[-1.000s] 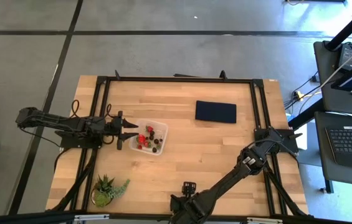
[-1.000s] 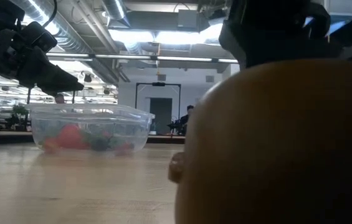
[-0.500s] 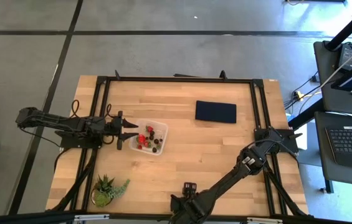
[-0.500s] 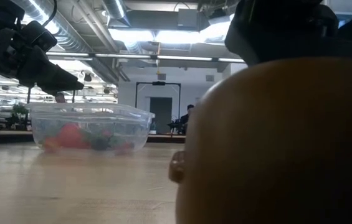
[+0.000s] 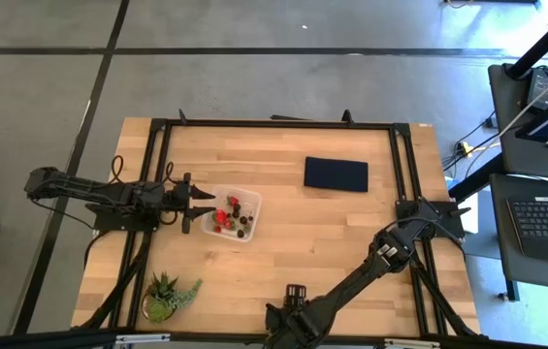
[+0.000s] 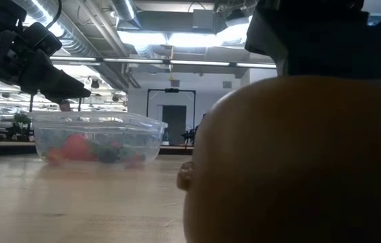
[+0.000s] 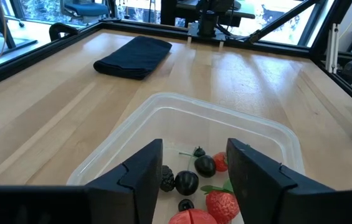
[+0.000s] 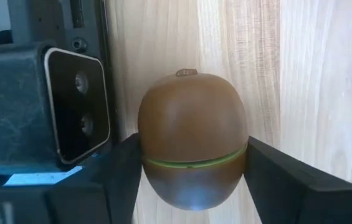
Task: Pick and placing Produce into tupperware
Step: Put the kiwi into the transparent bin
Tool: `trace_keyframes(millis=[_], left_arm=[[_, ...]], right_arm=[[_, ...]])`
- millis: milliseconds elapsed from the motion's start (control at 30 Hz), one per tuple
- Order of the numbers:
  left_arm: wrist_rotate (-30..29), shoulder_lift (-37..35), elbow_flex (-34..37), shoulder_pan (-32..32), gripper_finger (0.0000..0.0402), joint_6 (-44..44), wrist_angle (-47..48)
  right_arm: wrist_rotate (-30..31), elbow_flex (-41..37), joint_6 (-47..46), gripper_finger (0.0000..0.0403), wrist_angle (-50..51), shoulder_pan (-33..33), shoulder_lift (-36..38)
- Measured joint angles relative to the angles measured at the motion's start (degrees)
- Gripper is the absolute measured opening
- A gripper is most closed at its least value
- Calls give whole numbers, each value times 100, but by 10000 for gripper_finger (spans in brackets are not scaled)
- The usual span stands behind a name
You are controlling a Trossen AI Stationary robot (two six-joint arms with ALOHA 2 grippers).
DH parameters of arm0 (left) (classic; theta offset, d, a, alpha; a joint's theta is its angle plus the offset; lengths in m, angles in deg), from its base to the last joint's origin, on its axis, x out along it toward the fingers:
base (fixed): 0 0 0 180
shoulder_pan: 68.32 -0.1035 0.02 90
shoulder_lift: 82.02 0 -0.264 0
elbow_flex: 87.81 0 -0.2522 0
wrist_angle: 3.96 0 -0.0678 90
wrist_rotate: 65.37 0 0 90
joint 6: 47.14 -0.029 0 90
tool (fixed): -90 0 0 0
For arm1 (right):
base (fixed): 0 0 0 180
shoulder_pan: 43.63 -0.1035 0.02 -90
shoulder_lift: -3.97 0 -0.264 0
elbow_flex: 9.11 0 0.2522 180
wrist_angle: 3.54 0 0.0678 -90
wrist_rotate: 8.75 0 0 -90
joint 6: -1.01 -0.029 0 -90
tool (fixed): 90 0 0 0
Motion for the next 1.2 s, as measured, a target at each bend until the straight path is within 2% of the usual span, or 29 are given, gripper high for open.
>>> trace_keyframes(millis=[200, 367, 467, 800, 900, 1200], left_arm=[[0, 0, 2, 0, 164, 3, -1], [0, 0, 0, -1, 161, 3, -1], [0, 0, 2, 0, 165, 1, 0], [2, 0, 1, 1, 167, 1, 0], [0, 0, 2, 1, 163, -1, -1], [1, 0, 0, 1, 167, -1, -1]], right_arm=[[49, 0, -6, 260, 20, 52, 0], [67, 2, 40, 248, 235, 268, 17], [91, 2, 288, 244, 414, 440, 74], [725, 4, 1355, 254, 409, 1231, 564], [964, 9, 1777, 247, 155, 1528, 660], [1026, 107, 3170, 262, -1155, 2509, 678]])
